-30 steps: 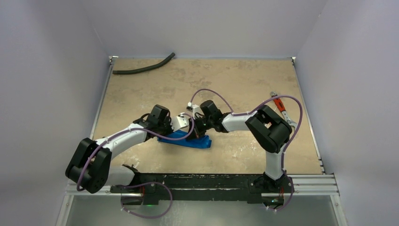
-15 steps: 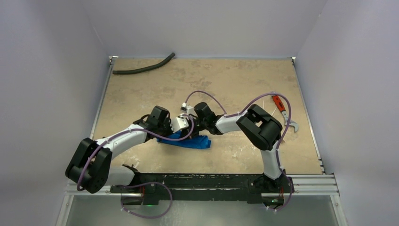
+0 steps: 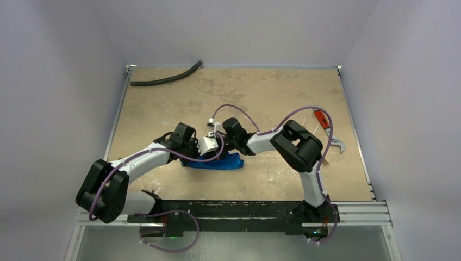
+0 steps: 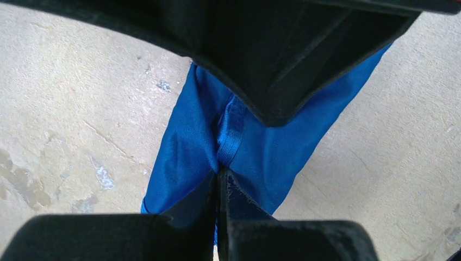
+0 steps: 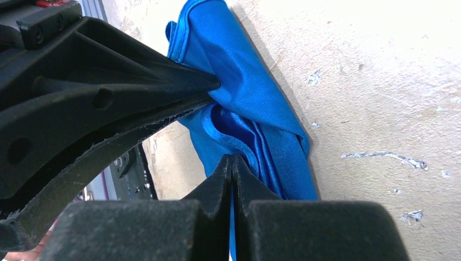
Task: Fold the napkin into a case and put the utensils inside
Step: Smooth out the smaller rectangle-folded napkin at the center of the board.
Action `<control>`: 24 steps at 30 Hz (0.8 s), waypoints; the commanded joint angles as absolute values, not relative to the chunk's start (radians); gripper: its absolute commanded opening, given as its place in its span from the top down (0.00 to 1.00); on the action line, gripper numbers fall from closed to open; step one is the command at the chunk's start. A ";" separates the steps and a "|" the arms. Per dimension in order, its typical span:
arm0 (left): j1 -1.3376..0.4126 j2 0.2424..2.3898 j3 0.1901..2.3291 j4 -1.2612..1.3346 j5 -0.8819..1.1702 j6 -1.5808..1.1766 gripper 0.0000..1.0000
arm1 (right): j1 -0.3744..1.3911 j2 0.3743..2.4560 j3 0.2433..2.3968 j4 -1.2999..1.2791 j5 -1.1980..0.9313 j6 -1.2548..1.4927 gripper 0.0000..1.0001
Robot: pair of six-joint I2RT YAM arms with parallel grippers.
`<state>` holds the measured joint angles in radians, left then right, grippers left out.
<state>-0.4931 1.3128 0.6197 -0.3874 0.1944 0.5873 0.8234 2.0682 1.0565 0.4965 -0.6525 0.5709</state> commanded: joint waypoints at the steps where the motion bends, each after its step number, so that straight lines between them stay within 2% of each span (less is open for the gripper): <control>1: -0.496 1.305 0.639 -0.431 0.267 0.574 1.00 | 0.817 2.091 1.077 0.429 -0.566 0.504 1.00; 8: -0.497 1.318 0.637 -0.414 0.230 0.589 1.00 | 0.816 2.071 1.127 0.397 -0.575 0.476 1.00; 15: -0.497 1.313 0.619 -0.375 0.167 0.573 1.00 | 0.833 2.078 1.119 0.536 -0.632 0.595 1.00; 24: -0.496 1.303 0.630 -0.376 0.148 0.553 1.00 | 0.874 2.146 1.147 0.584 -0.650 0.641 1.00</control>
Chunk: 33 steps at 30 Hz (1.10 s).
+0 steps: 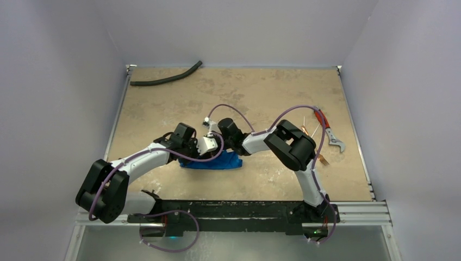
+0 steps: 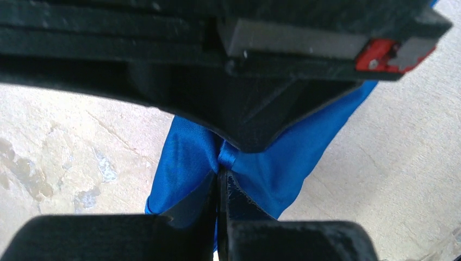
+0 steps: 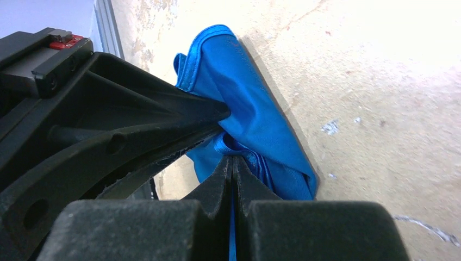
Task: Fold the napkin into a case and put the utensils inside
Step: Smooth out the smaller rectangle-folded napkin at the center of the board.
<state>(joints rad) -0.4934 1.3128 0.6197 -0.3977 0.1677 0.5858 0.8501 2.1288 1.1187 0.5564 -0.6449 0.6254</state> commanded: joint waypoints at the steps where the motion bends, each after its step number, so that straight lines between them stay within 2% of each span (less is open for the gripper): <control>1: -0.495 1.301 0.642 -0.378 0.136 0.541 1.00 | 0.874 2.147 1.140 0.578 -0.642 0.633 1.00; 8: -0.496 1.284 0.719 -0.418 0.161 0.473 1.00 | 0.874 2.154 1.137 0.469 -0.528 0.561 1.00; 14: -0.494 1.264 0.703 -0.436 0.149 0.489 1.00 | 0.873 2.129 1.125 0.406 -0.492 0.555 1.00; 33: -0.494 1.320 0.686 -0.450 0.198 0.594 1.00 | 0.845 2.145 1.220 0.336 -0.484 0.607 1.00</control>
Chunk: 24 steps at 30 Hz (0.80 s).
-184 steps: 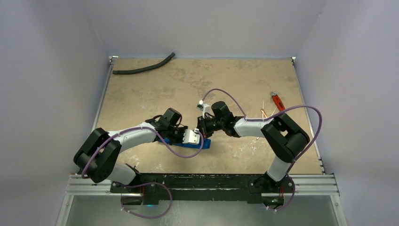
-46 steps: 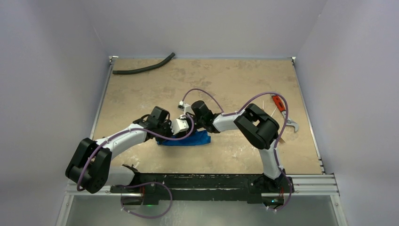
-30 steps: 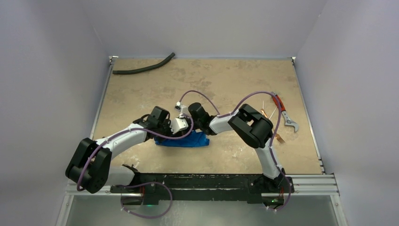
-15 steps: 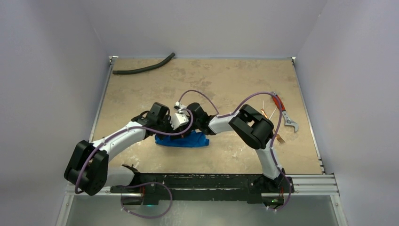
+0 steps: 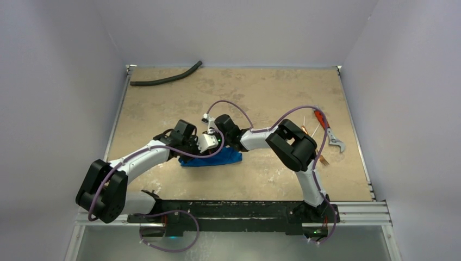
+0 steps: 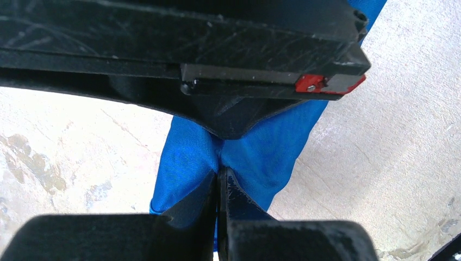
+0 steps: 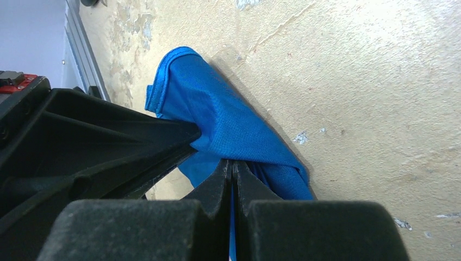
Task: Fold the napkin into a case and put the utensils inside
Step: Smooth out the smaller rectangle-folded napkin at the center of the board.
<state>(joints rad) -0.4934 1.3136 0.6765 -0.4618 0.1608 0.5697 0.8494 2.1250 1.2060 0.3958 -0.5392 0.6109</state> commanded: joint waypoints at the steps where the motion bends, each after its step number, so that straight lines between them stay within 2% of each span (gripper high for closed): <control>1: -0.495 1.323 0.685 -0.449 0.204 0.596 1.00 | 0.844 2.146 1.220 0.339 -0.480 0.611 1.00; 8: -0.523 1.343 0.614 -0.449 0.190 0.719 1.00 | 0.823 2.092 1.180 0.434 -0.511 0.675 1.00; 13: -0.523 1.355 0.572 -0.425 0.154 0.775 1.00 | 0.799 2.055 1.084 0.647 -0.602 0.740 1.00; 24: -0.524 1.380 0.572 -0.414 0.144 0.755 1.00 | 0.802 2.115 0.938 1.203 -0.709 0.964 1.00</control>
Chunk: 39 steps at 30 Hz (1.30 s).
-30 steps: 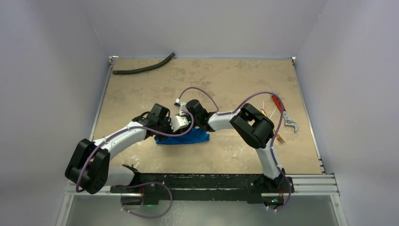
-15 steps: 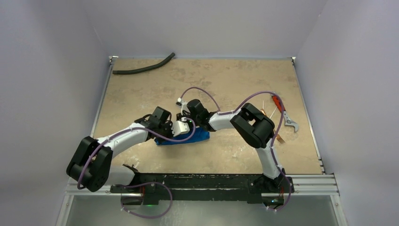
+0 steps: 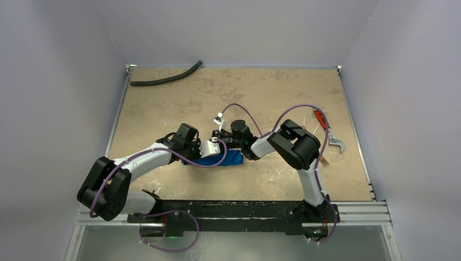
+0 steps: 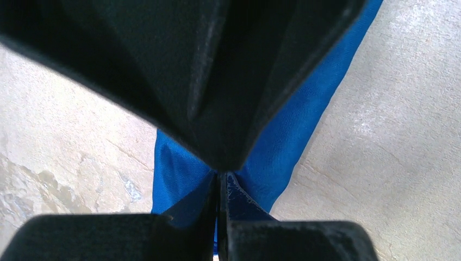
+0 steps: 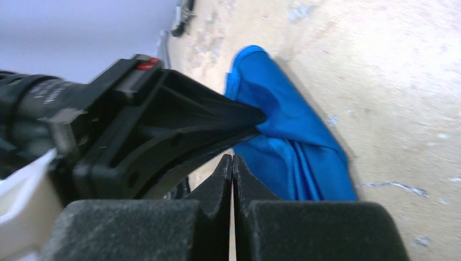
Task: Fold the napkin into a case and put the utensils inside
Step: Smooth out the smaller rectangle-folded napkin at the center of the board.
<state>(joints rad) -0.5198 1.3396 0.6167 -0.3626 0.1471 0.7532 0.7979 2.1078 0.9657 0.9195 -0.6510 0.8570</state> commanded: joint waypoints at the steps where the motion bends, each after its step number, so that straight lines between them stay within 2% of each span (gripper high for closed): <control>1: -0.523 1.380 0.572 -0.417 0.147 0.753 1.00 | 0.803 2.118 0.942 1.208 -0.705 0.971 1.00; 9: -0.532 1.374 0.580 -0.423 0.154 0.734 1.00 | 0.837 2.177 1.119 0.878 -0.595 0.879 1.00; 19: -0.534 1.361 0.618 -0.448 0.168 0.703 1.00 | 0.866 2.248 1.195 0.639 -0.493 0.788 1.00; 20: -0.534 1.360 0.638 -0.462 0.164 0.701 0.98 | 0.868 2.255 1.193 0.637 -0.493 0.783 1.00; 24: -0.533 1.348 0.727 -0.534 0.157 0.685 0.66 | 0.874 2.271 1.153 0.669 -0.488 0.773 1.00; 26: -0.534 1.329 0.775 -0.580 0.165 0.689 0.59 | 0.877 2.285 1.141 0.693 -0.498 0.772 1.00; 30: -0.532 1.257 0.876 -0.672 0.180 0.737 0.51 | 0.879 2.303 1.132 0.713 -0.507 0.760 1.00; 32: -0.530 1.196 0.897 -0.698 0.215 0.783 0.39 | 0.880 2.305 1.134 0.720 -0.516 0.753 1.00; 33: -0.530 1.159 0.889 -0.703 0.238 0.815 0.29 | 0.880 2.303 1.134 0.718 -0.515 0.747 1.00; 34: -0.530 1.121 0.874 -0.708 0.264 0.853 0.24 | 0.881 2.300 1.132 0.714 -0.512 0.740 1.00; 39: -0.530 0.992 0.723 -0.776 0.346 1.095 0.17 | 0.883 2.300 1.117 0.733 -0.517 0.717 1.00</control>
